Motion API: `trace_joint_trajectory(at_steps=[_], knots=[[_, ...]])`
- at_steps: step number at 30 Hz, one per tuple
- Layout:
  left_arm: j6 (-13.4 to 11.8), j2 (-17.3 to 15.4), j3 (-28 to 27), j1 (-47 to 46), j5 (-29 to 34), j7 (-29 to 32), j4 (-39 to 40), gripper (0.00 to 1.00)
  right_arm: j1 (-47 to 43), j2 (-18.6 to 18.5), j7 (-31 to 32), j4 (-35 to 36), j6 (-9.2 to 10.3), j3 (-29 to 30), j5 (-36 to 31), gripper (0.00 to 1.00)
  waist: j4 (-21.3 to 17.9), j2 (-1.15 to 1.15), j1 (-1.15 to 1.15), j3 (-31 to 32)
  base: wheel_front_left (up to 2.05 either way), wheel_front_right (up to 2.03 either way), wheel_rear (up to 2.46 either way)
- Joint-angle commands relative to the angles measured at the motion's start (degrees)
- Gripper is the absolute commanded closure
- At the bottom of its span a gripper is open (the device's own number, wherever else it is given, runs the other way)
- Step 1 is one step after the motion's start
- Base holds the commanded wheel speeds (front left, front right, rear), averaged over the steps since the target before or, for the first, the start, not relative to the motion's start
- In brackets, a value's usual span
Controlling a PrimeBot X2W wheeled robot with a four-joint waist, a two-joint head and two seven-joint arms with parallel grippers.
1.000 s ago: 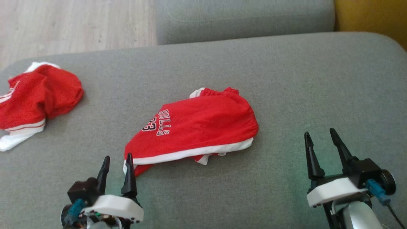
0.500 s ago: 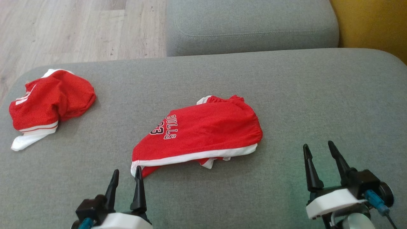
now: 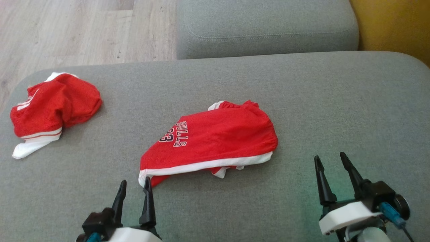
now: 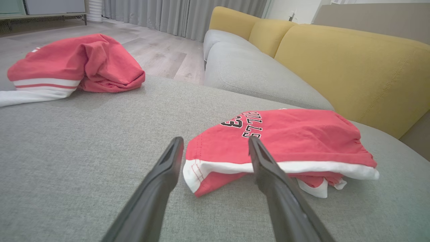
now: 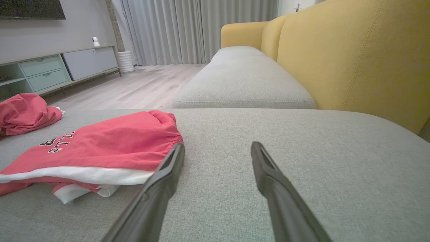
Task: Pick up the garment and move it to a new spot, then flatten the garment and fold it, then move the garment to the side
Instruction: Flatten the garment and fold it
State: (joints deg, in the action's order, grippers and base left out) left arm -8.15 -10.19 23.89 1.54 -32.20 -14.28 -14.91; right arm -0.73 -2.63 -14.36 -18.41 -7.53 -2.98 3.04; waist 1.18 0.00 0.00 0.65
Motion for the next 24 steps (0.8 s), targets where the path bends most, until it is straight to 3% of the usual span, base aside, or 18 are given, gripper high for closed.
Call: trace_joint_trajectory(at_steps=[1,10,24], knots=[[-0.2,-0.1,-2.3,-1.8,0.5,-0.7,1.7,0.00,1.1,-0.2,-0.6,1.4,0.04,-1.4,0.4,0.00,0.0,0.00,0.00,0.0,0.00,0.00,0.00],[-0.4,-0.1,-1.9,-2.5,1.1,-0.7,2.3,0.00,3.2,-0.2,-0.2,-1.6,0.04,-3.8,1.1,0.00,0.7,0.00,0.00,-1.5,0.00,0.00,0.00],[-0.5,0.5,-0.1,-5.2,2.3,-0.4,2.3,0.00,16.4,-0.2,5.9,-17.7,0.04,-7.0,4.6,0.00,6.2,0.00,0.00,-6.6,0.00,0.00,0.00]])
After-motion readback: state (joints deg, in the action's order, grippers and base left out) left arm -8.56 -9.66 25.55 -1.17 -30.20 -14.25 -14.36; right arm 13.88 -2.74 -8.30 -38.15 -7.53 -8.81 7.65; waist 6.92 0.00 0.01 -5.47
